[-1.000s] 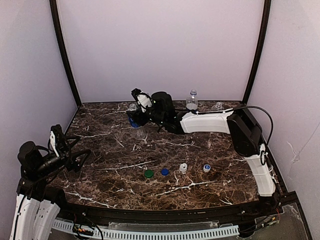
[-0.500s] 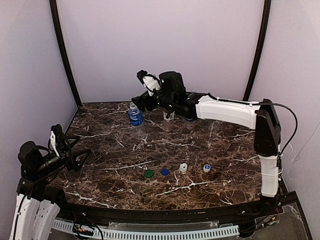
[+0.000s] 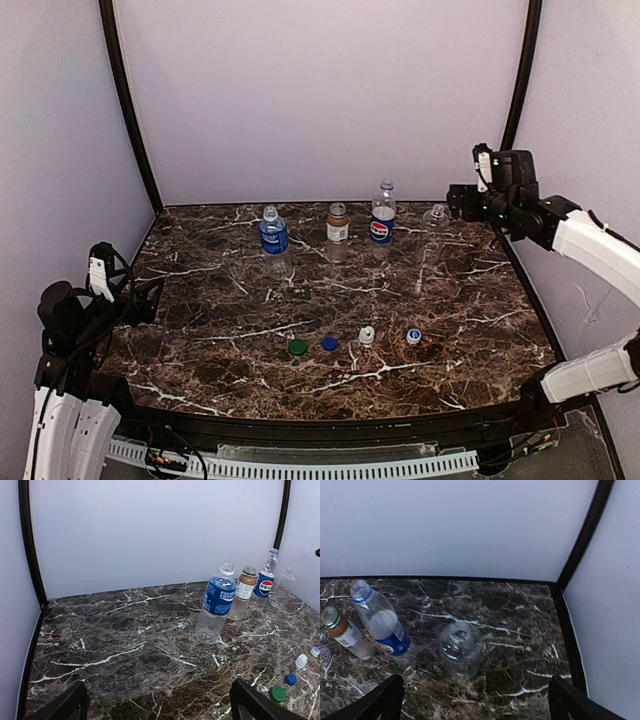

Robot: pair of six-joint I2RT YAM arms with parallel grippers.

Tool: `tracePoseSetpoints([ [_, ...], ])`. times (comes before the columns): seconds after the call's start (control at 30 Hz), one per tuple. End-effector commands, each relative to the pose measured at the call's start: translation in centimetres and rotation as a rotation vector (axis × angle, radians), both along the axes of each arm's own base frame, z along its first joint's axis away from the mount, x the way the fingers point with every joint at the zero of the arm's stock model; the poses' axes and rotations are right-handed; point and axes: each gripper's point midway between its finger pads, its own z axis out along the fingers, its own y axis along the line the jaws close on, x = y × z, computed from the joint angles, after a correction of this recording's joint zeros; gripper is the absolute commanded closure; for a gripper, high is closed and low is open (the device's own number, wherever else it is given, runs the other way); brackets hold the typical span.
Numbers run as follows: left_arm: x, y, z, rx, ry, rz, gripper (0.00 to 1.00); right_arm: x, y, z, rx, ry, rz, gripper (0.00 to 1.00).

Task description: Unscrew the bottle caps

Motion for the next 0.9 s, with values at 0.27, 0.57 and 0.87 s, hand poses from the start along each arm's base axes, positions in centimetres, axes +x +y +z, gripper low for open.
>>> tracePoseSetpoints([
  [0.27,0.7,2.7,-1.7,0.03,0.065,0.146,0.01,-7.1,-16.2,-12.1,0.278,0.248,-0.4,0.01],
  [0.57,0.9,4.2,-2.0,0.035,0.076,0.22,0.01,-10.7,-18.5,-13.7,0.341,0.153,-0.586,0.01],
  [0.87,1.7,4.7,-3.3,0.027,0.102,0.237,0.01,-13.4,-17.1,-12.5,0.357,-0.16,-0.425,0.01],
])
